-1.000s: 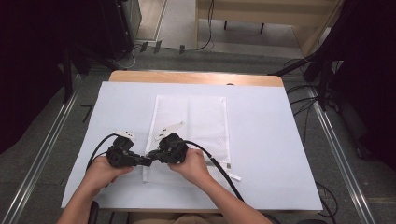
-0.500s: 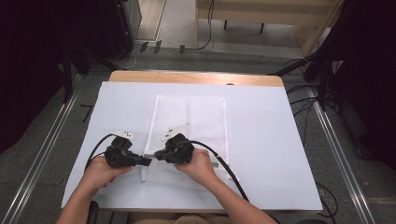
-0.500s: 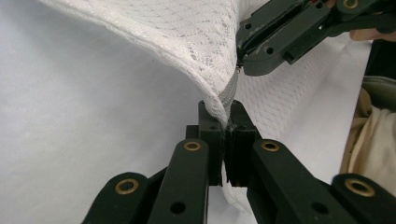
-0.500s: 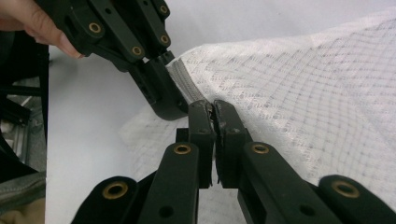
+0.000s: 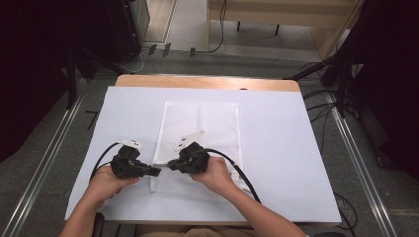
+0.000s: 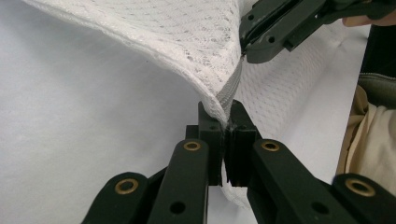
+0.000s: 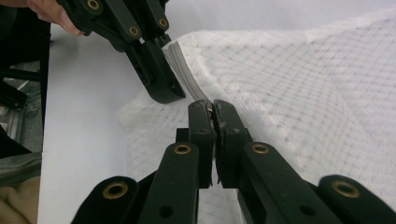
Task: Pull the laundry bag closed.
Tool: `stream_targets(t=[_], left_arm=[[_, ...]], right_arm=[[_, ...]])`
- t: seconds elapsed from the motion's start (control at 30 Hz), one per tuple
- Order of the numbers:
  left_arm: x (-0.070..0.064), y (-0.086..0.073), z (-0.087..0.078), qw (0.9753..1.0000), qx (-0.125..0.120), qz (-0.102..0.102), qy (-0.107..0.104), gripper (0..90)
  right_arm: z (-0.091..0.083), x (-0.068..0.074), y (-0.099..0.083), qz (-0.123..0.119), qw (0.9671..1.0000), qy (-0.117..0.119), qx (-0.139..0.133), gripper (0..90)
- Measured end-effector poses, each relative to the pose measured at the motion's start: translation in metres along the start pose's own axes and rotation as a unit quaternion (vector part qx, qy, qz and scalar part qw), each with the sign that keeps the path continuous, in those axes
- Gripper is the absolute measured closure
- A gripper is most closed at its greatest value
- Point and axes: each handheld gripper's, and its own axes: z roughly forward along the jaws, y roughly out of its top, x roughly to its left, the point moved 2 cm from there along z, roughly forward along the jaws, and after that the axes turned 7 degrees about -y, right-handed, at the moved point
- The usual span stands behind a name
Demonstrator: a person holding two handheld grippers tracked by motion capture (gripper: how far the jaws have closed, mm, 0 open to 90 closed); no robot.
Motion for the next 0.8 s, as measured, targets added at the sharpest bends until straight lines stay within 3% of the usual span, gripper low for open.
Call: stream_targets(t=[0.17,0.3,0.8], left_arm=[[-0.001,0.0,-0.002,1.0,-0.008,0.003,0.002,88.0],[0.0,0.0,-0.003,0.9999,-0.012,0.003,-0.001,88.0],[-0.002,-0.001,-0.003,0.9999,-0.012,0.007,-0.004,87.8]], right_arm=[[-0.007,0.0,-0.001,-0.004,1.0,0.001,-0.002,88.2],[-0.014,-0.009,-0.006,0.014,0.9999,0.002,-0.006,88.1],[-0.029,-0.017,-0.017,0.026,0.9996,-0.002,-0.009,88.1]])
